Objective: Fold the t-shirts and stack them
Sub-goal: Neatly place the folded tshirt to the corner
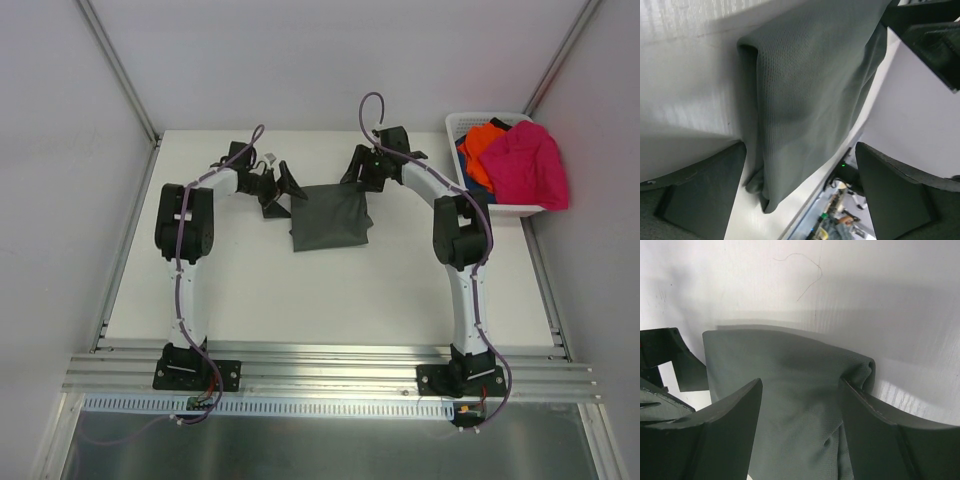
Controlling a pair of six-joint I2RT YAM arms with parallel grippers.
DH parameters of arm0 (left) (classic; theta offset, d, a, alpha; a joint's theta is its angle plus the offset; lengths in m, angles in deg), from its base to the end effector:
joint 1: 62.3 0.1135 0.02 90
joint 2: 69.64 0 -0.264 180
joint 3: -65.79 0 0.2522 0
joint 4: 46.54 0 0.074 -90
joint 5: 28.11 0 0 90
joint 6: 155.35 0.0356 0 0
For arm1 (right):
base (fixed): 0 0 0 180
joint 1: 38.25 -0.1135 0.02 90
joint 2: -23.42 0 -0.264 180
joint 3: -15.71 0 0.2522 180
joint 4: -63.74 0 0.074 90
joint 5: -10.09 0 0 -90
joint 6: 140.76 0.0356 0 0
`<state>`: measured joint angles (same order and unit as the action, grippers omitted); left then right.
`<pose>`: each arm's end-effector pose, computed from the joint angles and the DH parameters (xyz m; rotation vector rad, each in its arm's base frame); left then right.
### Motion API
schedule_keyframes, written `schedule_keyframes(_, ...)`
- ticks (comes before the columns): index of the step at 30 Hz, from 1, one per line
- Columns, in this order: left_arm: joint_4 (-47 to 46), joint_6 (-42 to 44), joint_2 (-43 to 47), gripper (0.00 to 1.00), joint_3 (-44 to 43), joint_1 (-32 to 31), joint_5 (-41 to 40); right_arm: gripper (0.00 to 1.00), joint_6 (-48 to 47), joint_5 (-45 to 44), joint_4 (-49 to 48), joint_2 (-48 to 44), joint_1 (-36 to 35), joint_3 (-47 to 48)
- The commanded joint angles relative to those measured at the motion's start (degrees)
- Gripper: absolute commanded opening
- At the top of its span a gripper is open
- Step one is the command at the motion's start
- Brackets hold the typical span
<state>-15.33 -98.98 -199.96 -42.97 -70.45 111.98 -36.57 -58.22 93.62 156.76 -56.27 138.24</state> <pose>0.4752 -0.0956 0.1450 -0.1674 2.5239 -1.3909 0.5000 0.1765 0.1884 -0.2810 2.3082 0.7213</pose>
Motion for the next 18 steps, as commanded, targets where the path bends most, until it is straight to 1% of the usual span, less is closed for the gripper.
schedule_keyframes(1,-6.5,-6.7,-2.3,0.92,-0.2,0.0,4.9,0.66,0.7,0.3,-0.8,-2.4,0.3,-0.2)
schedule_keyframes(3,-7.9,-9.1,-3.5,0.89,0.0,-0.1,6.4,0.66,0.8,0.2,-0.8,-2.5,0.3,-0.1)
schedule_keyframes(6,-12.8,-12.9,-5.5,0.82,1.0,-0.2,7.7,0.66,0.7,0.0,-0.9,-2.5,0.2,-0.5)
schedule_keyframes(11,-16.0,-16.3,-8.6,0.74,-0.2,-0.6,8.7,0.66,0.7,0.0,-0.8,-2.6,0.2,-1.2)
schedule_keyframes(14,-17.3,-18.0,-10.2,0.64,-1.2,-1.1,8.9,0.66,0.7,-0.1,-0.8,-2.4,0.2,-1.2)
schedule_keyframes(16,-17.3,-18.6,-10.7,0.55,-1.8,-1.3,8.8,0.66,0.8,-0.2,-0.9,-2.4,0.0,-1.2)
schedule_keyframes(17,-17.4,-18.8,-11.0,0.48,-1.9,-1.5,8.6,0.66,0.7,-0.2,-1.0,-2.3,0.1,-1.1)
schedule_keyframes(18,-17.3,-18.9,-11.2,0.38,-2.0,-1.6,8.5,0.66,0.7,-0.2,-1.0,-2.3,-0.1,-1.1)
